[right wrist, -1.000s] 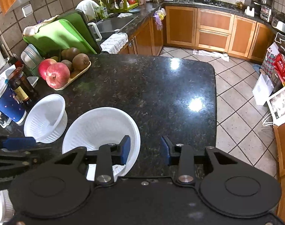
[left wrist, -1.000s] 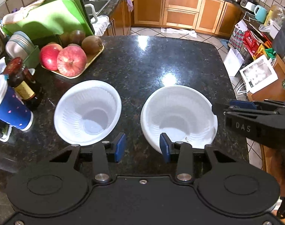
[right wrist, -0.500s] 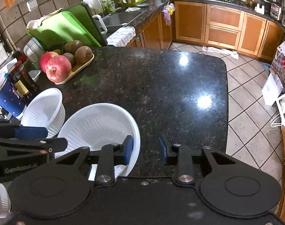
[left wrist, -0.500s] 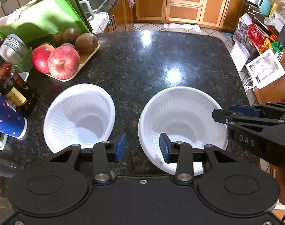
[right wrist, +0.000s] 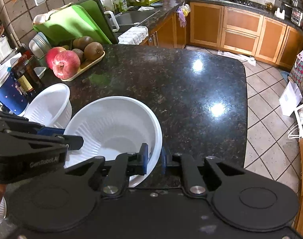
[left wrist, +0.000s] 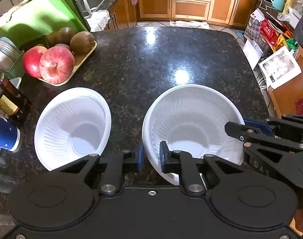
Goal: Organize plates and bowls
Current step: 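Close the left gripper on the white ribbed bowl rim, then lift the white bowl with the left gripper and carry it toward the orange plate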
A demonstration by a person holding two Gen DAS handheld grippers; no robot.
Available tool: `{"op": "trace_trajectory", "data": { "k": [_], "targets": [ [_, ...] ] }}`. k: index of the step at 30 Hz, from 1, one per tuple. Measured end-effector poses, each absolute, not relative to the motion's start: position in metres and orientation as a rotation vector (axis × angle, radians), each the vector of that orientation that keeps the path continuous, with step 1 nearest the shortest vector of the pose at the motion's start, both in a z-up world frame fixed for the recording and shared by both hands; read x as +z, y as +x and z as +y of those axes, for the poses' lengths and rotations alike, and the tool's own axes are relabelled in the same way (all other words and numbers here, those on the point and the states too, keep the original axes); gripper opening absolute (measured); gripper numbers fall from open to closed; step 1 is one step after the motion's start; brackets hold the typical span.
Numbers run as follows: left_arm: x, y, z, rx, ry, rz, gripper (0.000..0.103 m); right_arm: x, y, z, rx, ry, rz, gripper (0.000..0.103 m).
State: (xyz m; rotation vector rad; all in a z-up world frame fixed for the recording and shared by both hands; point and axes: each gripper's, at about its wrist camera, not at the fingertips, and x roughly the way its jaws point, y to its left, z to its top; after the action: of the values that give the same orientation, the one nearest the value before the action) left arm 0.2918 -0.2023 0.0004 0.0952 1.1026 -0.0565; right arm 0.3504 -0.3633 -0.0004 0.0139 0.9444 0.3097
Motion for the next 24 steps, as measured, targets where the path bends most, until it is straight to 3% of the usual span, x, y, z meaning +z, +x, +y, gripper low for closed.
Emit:
{"op": "trace_trajectory", "data": {
  "k": [24],
  "targets": [
    [0.054, 0.226, -0.180, -0.130, 0.111, 1.025, 0.021, 0.057, 0.279, -0.346, 0.284, -0.017, 0.855, 0.016]
  ]
}}
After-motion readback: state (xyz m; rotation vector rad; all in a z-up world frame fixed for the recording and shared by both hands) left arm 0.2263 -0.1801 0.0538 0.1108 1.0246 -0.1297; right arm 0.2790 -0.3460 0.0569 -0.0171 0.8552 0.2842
